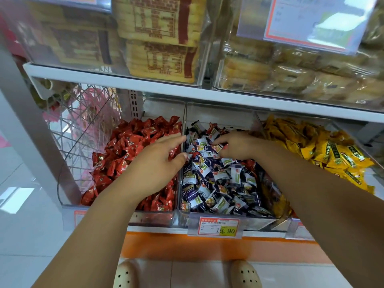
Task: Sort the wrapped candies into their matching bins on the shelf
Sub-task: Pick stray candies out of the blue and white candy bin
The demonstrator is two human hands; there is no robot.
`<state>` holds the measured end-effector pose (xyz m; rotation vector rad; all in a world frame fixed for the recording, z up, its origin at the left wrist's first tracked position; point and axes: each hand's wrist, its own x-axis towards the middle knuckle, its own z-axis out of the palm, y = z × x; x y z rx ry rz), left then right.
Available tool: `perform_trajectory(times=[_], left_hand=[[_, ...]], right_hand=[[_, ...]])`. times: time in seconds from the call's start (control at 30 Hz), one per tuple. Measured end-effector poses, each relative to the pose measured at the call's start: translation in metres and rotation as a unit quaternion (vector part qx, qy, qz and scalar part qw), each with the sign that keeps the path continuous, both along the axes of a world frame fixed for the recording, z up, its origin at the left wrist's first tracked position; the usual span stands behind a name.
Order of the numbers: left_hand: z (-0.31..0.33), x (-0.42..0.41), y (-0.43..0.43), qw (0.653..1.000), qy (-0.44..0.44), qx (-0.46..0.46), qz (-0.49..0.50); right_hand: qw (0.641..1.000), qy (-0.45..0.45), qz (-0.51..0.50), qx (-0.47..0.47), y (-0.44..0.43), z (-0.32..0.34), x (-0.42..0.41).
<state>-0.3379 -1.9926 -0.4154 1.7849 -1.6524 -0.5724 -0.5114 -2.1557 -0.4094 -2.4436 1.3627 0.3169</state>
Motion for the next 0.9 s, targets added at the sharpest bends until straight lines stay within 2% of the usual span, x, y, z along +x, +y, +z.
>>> perform_trajectory(times=[0.23, 0.33, 0.43, 0.53, 0.7, 0.77, 0.83, 0.9], left_hand=[[0.0, 0.001, 0.002, 1.0, 0.017, -0.002, 0.0], [0.0, 0.0, 0.0, 1.0, 0.004, -0.023, 0.013], [0.001, -0.007, -0.001, 0.997, -0.036, -0.061, 0.038], [0.003, -0.024, -0.003, 0.989, -0.107, -0.094, 0.034], [0.004, -0.065, -0.003, 0.984, -0.146, -0.092, -0.037], [0.002, -0.071, -0.008, 0.986, -0.132, -0.09, -0.04], [0.002, -0.073, -0.012, 0.993, -0.074, -0.08, -0.044], [0.002, -0.075, -0.015, 0.996, -0.013, -0.073, -0.051]], right_hand=[[0.998, 0.054, 0.0, 0.014, 0.002, -0.004, 0.009], [1.0, -0.006, -0.023, -0.01, 0.008, 0.0, 0.002], [0.986, -0.144, -0.078, -0.004, 0.023, 0.008, -0.016], [0.925, -0.341, -0.152, 0.067, 0.047, 0.012, -0.031], [0.838, -0.48, -0.191, 0.176, 0.08, 0.004, -0.037], [0.799, -0.526, -0.207, 0.206, 0.082, -0.002, -0.037], [0.756, -0.567, -0.226, 0.236, 0.084, -0.005, -0.035], [0.748, -0.573, -0.233, 0.239, 0.084, -0.007, -0.032]])
